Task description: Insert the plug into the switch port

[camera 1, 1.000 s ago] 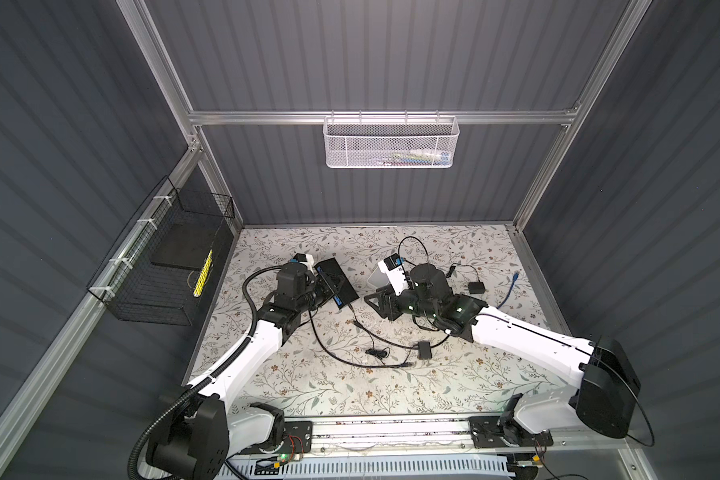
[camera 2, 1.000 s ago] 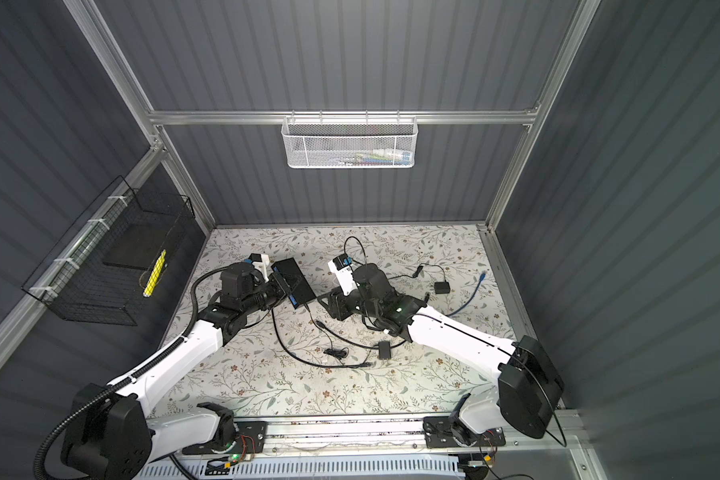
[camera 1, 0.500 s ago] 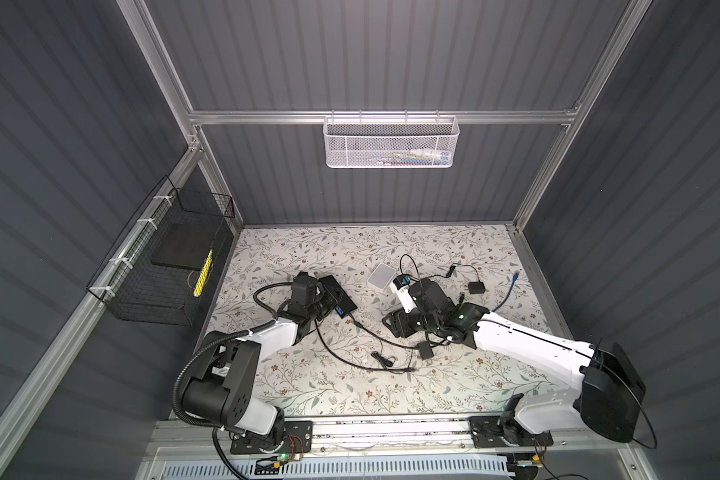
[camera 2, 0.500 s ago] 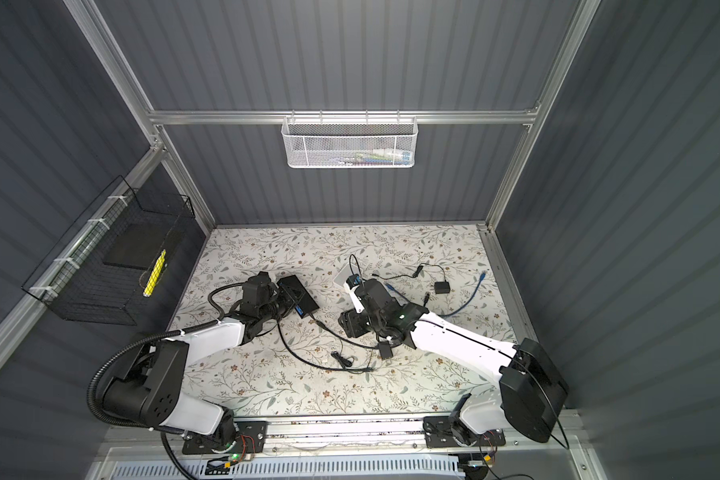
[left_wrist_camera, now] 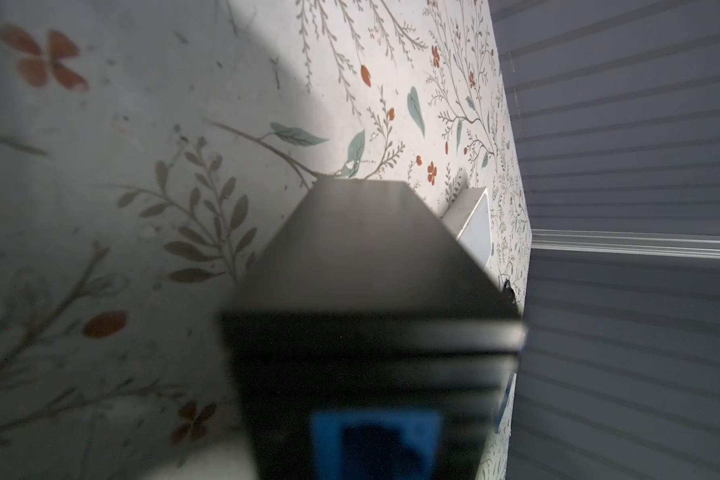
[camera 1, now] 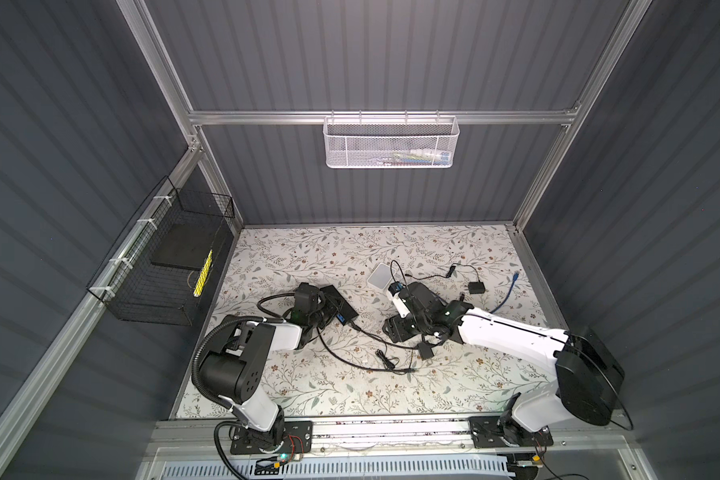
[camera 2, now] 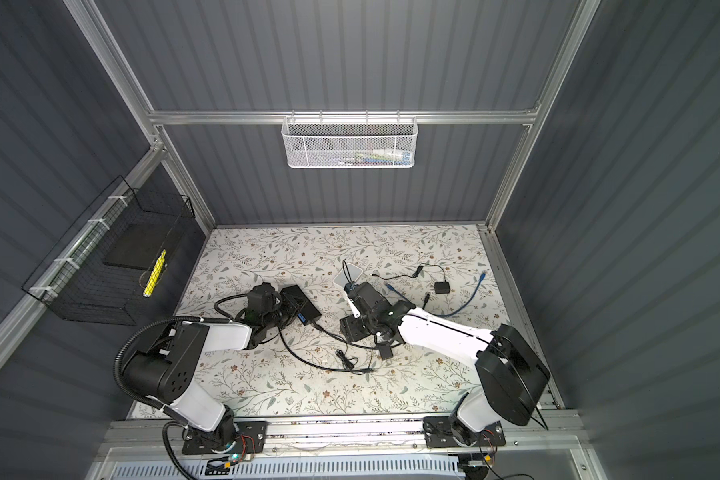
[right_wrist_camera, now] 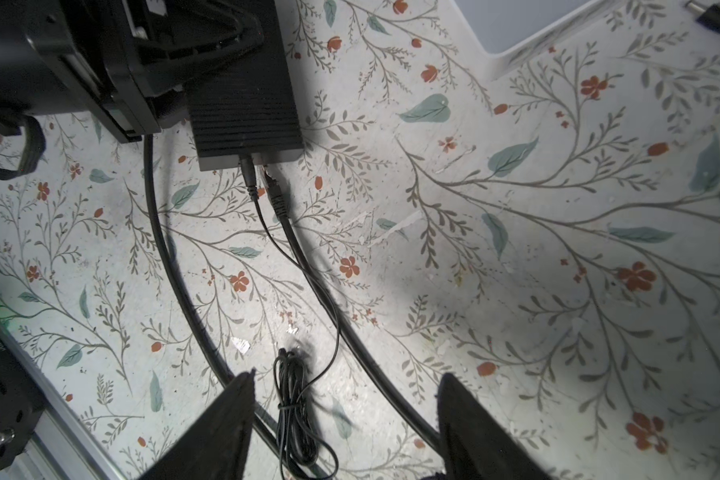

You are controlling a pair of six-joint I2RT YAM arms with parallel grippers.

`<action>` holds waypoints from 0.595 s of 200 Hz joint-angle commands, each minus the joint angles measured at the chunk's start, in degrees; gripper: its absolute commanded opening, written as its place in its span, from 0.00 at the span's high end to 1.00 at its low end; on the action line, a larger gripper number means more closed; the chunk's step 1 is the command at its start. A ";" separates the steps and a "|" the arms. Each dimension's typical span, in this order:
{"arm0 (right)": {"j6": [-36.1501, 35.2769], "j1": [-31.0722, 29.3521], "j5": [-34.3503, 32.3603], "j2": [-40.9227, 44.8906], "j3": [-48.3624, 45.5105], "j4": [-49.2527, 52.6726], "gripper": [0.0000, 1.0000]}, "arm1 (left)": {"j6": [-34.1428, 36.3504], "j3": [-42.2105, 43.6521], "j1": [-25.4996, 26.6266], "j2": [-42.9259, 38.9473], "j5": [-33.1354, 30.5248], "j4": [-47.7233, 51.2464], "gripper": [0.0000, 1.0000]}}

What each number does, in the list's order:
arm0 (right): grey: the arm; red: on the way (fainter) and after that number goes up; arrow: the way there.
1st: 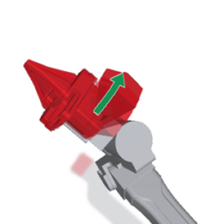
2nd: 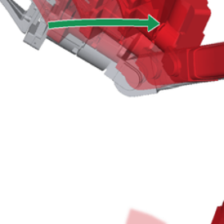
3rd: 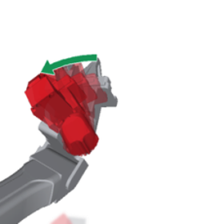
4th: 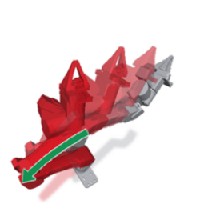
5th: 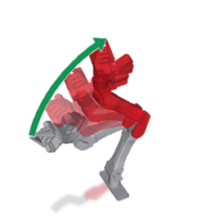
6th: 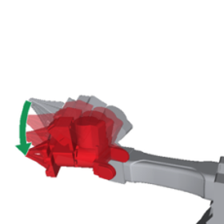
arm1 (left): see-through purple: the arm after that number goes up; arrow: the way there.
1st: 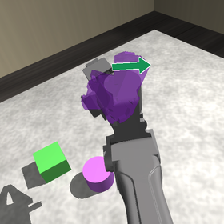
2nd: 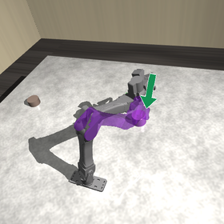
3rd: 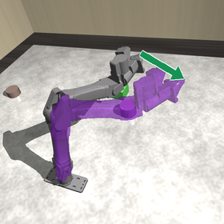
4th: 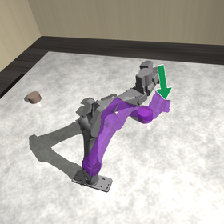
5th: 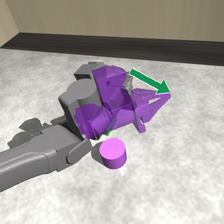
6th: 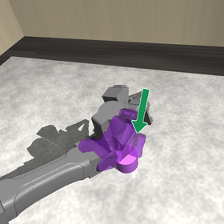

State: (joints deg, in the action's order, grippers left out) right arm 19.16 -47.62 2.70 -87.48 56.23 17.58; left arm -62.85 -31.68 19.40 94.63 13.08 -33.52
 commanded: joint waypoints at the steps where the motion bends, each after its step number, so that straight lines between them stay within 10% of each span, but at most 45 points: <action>1: -2.55 0.04 -1.08 -2.72 3.91 0.46 0.28 | 0.16 1.65 -0.19 2.25 0.73 -2.46 0.91; 119: -8.70 1.08 6.17 -15.62 16.72 1.86 0.21 | 2.02 1.10 -0.33 5.35 3.04 0.15 0.48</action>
State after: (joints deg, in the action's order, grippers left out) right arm 11.92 -46.78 6.46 -102.76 71.61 18.50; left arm -62.59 -30.57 19.29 98.06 15.59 -38.48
